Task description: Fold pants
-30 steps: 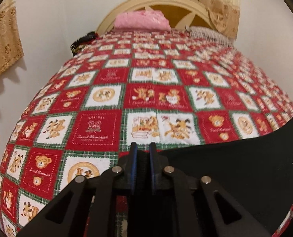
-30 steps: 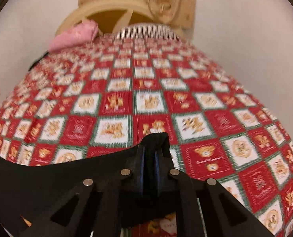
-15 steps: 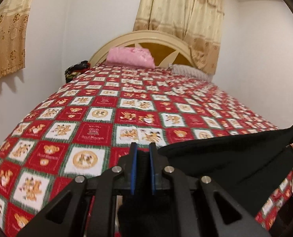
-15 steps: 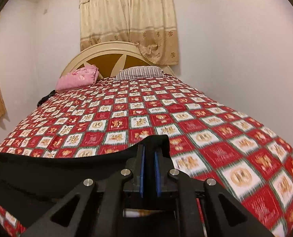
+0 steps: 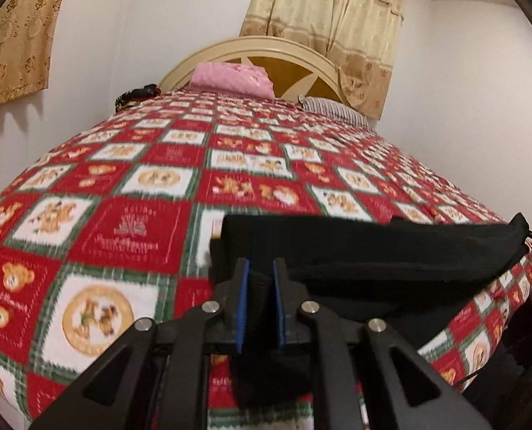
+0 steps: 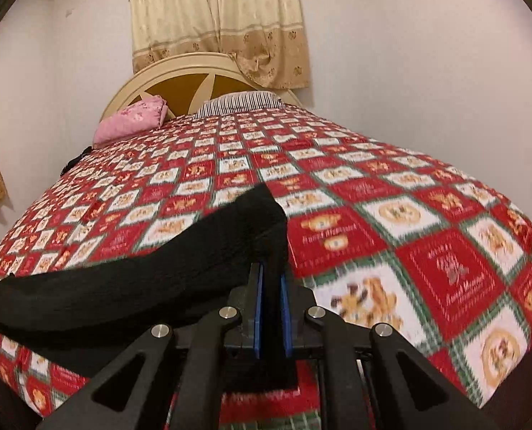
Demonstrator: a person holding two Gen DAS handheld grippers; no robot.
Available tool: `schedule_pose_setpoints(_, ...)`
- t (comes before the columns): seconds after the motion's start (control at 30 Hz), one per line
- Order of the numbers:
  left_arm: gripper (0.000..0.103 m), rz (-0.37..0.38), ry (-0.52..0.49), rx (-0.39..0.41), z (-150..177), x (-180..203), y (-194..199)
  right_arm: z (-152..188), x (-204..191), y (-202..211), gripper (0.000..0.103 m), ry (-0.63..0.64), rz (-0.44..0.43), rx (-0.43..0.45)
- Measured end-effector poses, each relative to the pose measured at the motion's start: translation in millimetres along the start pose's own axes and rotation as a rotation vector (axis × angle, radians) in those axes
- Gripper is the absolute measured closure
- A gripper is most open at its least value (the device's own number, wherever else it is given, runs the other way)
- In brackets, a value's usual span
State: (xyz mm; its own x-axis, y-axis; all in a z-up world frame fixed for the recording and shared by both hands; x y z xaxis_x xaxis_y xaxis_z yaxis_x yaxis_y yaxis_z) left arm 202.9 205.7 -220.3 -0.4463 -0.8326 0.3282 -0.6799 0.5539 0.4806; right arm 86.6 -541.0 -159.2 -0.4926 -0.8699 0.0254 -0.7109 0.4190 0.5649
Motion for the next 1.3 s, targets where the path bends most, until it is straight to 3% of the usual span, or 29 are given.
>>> schedule_pose_setpoints(0.17, 0.077, -0.035, -0.026, -0.010, 7.3, -2.2, 3.1, 14.2, 2.6, 1.2, 0.093, 0.022, 0.012, -0.025)
schedule_pose_setpoints(0.2, 0.076, -0.042, -0.035, -0.014, 7.9, -1.8, 4.0, 17.2, 3.2, 2.1, 0.089, 0.033, 0.019, -0.032)
schedule_pose_setpoints(0.27, 0.070, -0.059, -0.058, -0.021, 11.2, -2.0, 6.4, 20.2, 7.5, 3.8, 0.069, 0.043, 0.045, -0.043)
schedule_pose_setpoints(0.37, 0.052, -0.102, -0.092, -0.025, 15.8, -5.0, 14.9, 22.0, 22.5, 12.7, 0.058, 0.017, 0.054, -0.050)
schedule_pose_setpoints(0.43, 0.048, -0.120, -0.094, -0.025, 19.5, -10.3, 23.7, 21.5, 35.8, 21.9, 0.053, -0.003, 0.081, -0.047)
schedule_pose_setpoints(0.57, 0.048, -0.137, -0.084, -0.020, 25.5, -18.9, 39.1, 13.7, 45.3, 40.4, 0.047, -0.025, 0.107, -0.034)
schedule_pose_setpoints(0.77, 0.048, -0.182, -0.050, -0.002, 25.4, -33.5, 58.2, -13.0, 17.6, 60.6, 0.047, 0.058, 0.162, 0.019)
schedule_pose_setpoints(0.9, 0.048, -0.127, -0.021, 0.053, 11.3, -17.9, 62.8, -32.7, -28.4, 66.2, 0.047, 0.081, 0.089, 0.038)
schedule_pose_setpoints(1.0, 0.048, -0.080, -0.035, 0.026, 8.6, 0.0, 49.9, -41.9, -91.6, 71.9, 0.047, 0.180, 0.007, 0.056)
schedule_pose_setpoints(1.13, 0.048, -0.100, -0.172, -0.019, 13.9, 21.6, 37.7, -36.0, -187.6, 85.9, 0.047, 0.312, -0.166, 0.064)
schedule_pose_setpoints(1.3, 0.048, -0.111, -0.257, -0.063, 17.0, 29.1, 24.2, -6.8, -288.8, 95.9, 0.047, 0.454, -0.336, 0.045)
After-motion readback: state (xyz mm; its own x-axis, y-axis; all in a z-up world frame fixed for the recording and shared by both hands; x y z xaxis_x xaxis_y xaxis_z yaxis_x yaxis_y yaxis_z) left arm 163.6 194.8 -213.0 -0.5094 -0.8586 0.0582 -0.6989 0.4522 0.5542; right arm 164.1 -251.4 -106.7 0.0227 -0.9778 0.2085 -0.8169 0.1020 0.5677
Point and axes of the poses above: each gripper's, at about its wrist camera, not at the fingertips, and y roughly against the way its jaws point, x to its right, z to its underside, the point moved 10 cm from there along -y, roughly the way its jaws point, and after that the axes turned 11 degrees about z, right-handed, at the moved point
